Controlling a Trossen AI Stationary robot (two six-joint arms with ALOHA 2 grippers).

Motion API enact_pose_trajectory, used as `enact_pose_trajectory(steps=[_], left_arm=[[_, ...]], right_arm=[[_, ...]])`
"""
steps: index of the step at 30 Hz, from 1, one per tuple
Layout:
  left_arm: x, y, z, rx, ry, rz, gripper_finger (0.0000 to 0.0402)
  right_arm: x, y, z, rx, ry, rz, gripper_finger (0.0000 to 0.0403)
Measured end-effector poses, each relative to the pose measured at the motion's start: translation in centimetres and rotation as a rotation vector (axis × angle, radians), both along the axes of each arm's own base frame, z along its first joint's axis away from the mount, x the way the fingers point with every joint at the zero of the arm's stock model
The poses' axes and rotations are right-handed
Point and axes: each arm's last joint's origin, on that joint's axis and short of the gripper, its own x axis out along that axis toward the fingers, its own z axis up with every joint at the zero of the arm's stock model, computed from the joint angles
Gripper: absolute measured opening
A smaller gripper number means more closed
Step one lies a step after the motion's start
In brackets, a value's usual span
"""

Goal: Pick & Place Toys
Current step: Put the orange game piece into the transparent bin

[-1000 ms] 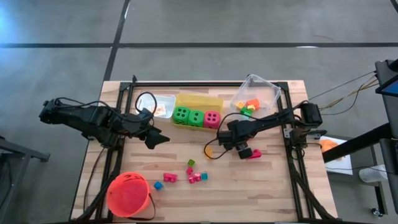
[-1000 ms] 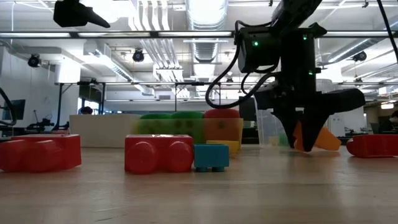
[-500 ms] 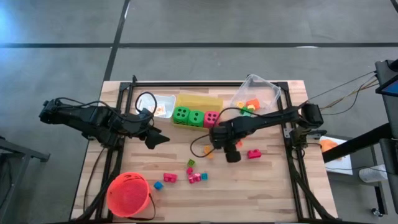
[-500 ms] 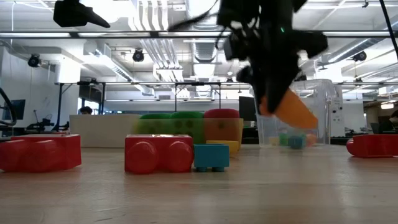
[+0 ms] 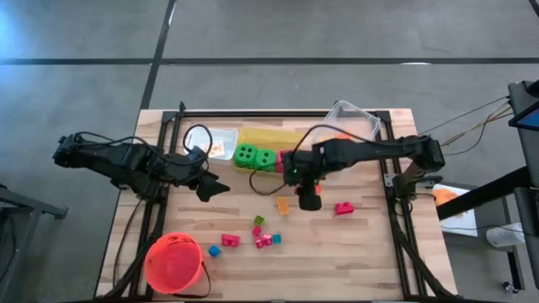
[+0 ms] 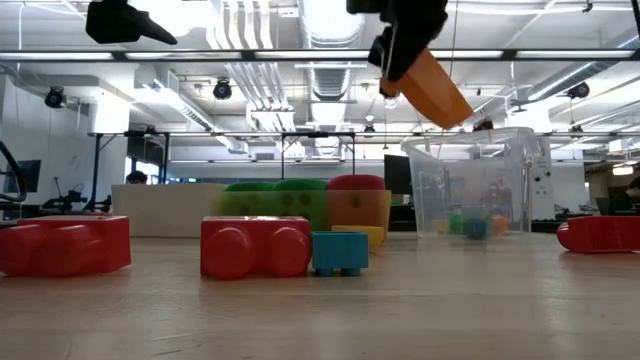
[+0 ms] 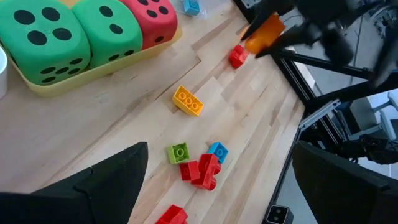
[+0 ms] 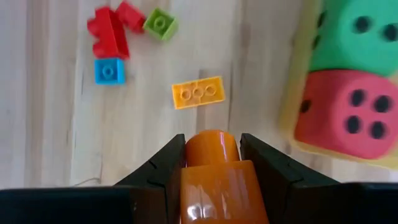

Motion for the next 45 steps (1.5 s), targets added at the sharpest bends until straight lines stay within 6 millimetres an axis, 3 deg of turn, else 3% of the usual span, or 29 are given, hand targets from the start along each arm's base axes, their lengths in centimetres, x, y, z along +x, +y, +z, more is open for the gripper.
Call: enact_pose_trajectory(steps=[6,14,17,21,26,35,45], left_arm=[[0.0,0.0,0.0,0.0,0.0,0.0,0.0383],[0.0,0.0,0.0,0.0,0.0,0.0,0.0383],[0.0,0.0,0.0,0.0,0.0,0.001,0.0383],[0.0,0.0,0.0,0.001,-0.001,0.001,0.0383],[0.0,0.0,0.0,0.004,-0.001,0.003,0.0383],[0.0,0.0,0.0,0.004,-0.001,0.003,0.0383],[0.0,0.0,0.0,0.004,-0.001,0.003,0.0383]], right_arm=[[-1.9,-3.1,3.3,-0.057,-0.098,-0.153,0.0126],[-7.0,-9.1,7.0,-0.108,-0.225,-0.432,0.0126],[-9.0,-11.3,7.3,-0.104,-0.236,-0.562,0.0126],[-11.2,-14.2,5.5,-0.091,-0.185,-0.738,0.0126],[-12.7,-16.5,0.6,-0.068,-0.102,-0.874,0.0126],[-12.7,-16.6,-5.1,-0.027,0.018,-0.914,0.0126],[-12.9,-16.5,-7.9,0.004,0.055,-0.965,0.0126]])
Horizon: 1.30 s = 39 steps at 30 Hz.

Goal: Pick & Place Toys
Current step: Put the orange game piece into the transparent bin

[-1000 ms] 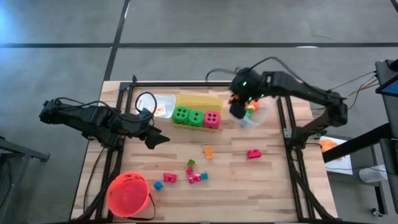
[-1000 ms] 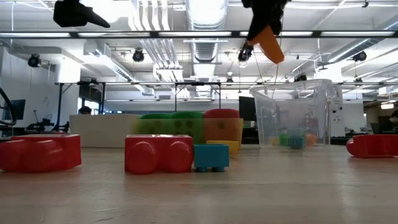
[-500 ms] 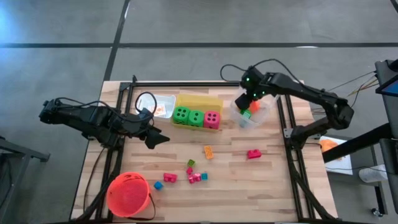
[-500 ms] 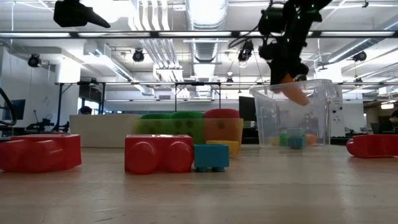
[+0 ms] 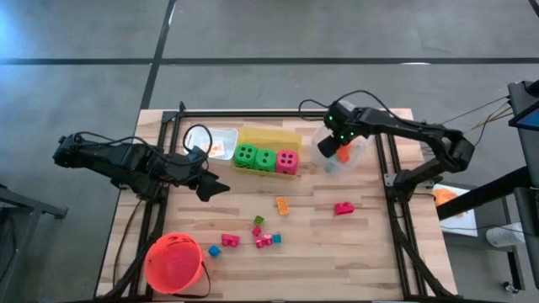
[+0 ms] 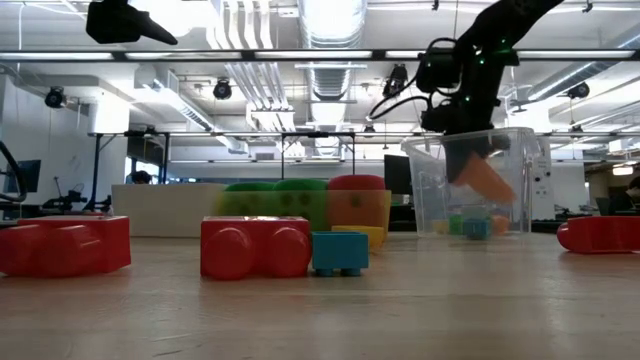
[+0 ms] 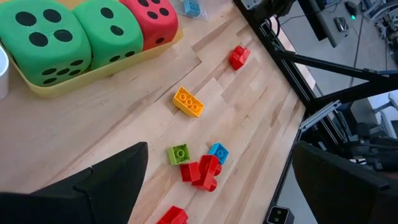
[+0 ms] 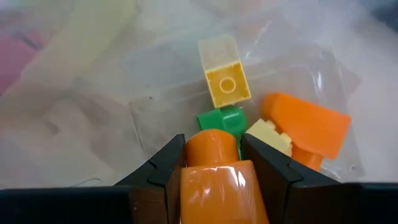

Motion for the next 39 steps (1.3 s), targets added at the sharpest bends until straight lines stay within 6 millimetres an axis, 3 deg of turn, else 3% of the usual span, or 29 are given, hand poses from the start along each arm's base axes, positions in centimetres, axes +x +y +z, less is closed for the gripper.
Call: enact_pose_trajectory(steps=[15,25,32,39], left_arm=[[0.0,0.0,0.0,-0.004,-0.001,0.004,0.0383],[0.0,0.0,0.0,-0.021,-0.002,0.017,0.0383],[0.0,0.0,0.0,-0.021,-0.002,0.017,0.0383],[0.0,0.0,0.0,-0.021,-0.002,0.017,0.0383]], right_arm=[[-0.8,-0.2,-1.5,0.056,-0.017,-0.053,0.0126],[-0.7,-1.3,-0.4,0.048,-0.079,-0.102,0.0126],[-1.8,-2.9,-2.0,0.092,-0.025,-0.185,0.0126],[-1.3,-3.5,-3.8,0.13,0.028,-0.171,0.0126]])
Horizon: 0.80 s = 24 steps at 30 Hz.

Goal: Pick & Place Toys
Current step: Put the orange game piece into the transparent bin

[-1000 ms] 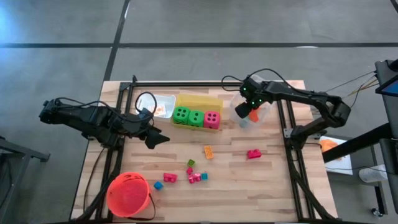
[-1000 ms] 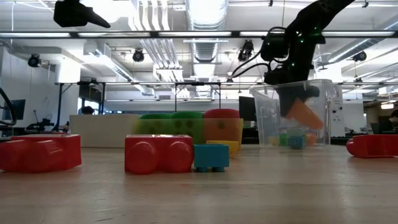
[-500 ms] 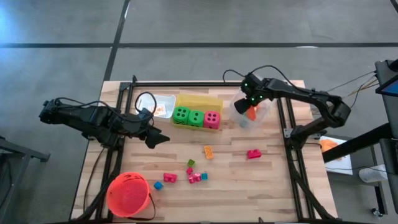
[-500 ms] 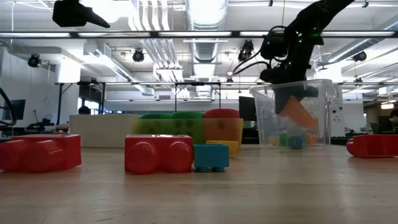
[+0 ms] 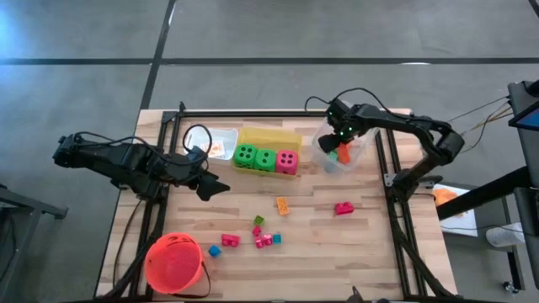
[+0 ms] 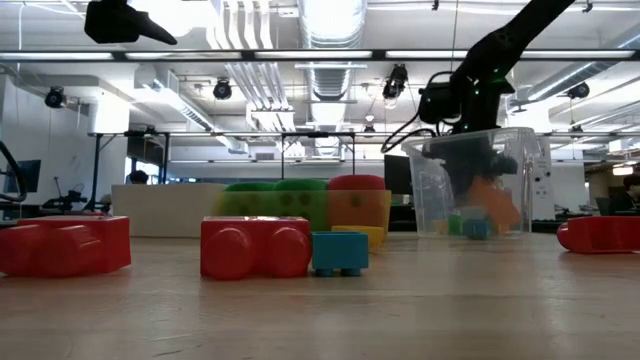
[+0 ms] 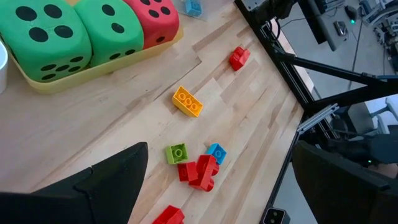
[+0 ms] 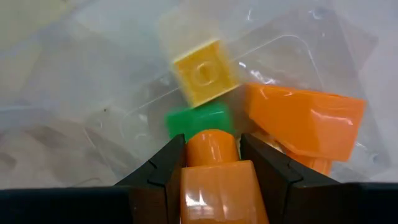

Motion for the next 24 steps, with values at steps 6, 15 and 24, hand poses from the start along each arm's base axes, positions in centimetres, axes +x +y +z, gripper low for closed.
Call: enact_pose_trajectory(steps=[6,15,24], left_arm=[[0.01,0.0,0.0,0.0,0.0,0.0,0.0383],[0.0,0.0,0.0,0.0,0.0,0.0,0.0383],[0.01,0.0,0.0,0.0,0.0,0.0,0.0383]], right_arm=[[0.33,-0.31,-0.88,0.013,0.021,0.012,0.0126],[0.27,-0.38,-0.61,-0.012,0.033,0.004,0.0127],[0.22,-0.31,-0.61,-0.012,0.042,0.044,0.0256]])
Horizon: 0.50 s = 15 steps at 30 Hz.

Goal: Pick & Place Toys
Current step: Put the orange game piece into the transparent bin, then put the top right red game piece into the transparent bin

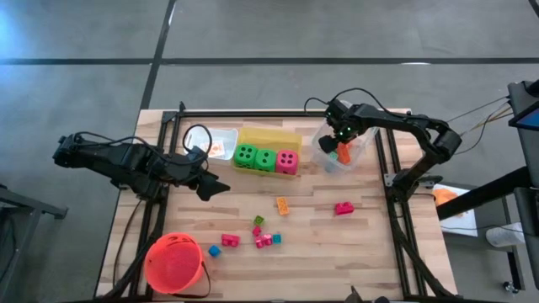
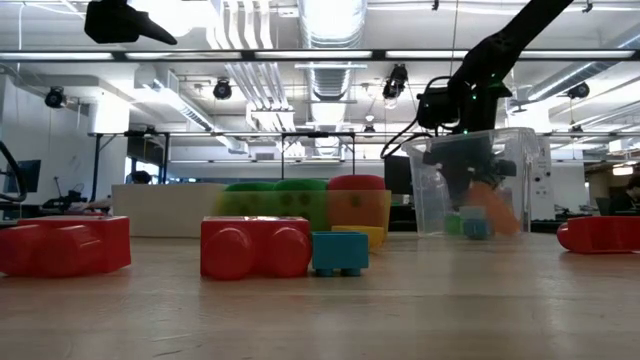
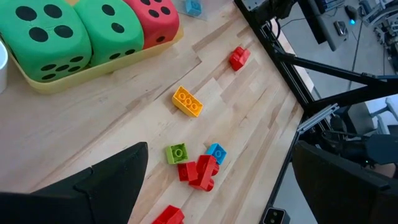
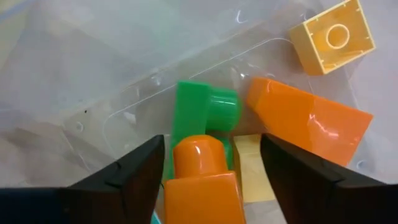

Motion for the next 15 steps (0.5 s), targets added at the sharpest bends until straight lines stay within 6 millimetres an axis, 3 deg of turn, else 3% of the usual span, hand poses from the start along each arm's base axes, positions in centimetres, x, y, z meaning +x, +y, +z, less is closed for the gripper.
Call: enact_pose_trajectory(steps=[8,15], left_arm=[[0.0,0.0,0.0,0.0,0.0,0.0,0.0383],[0.0,0.0,0.0,0.0,0.0,0.0,0.0383]], right_arm=[[0.1,-0.1,0.7,0.009,0.009,0.002,0.0307],[0.4,0.6,4.7,-0.022,-0.008,0.072,0.031]])
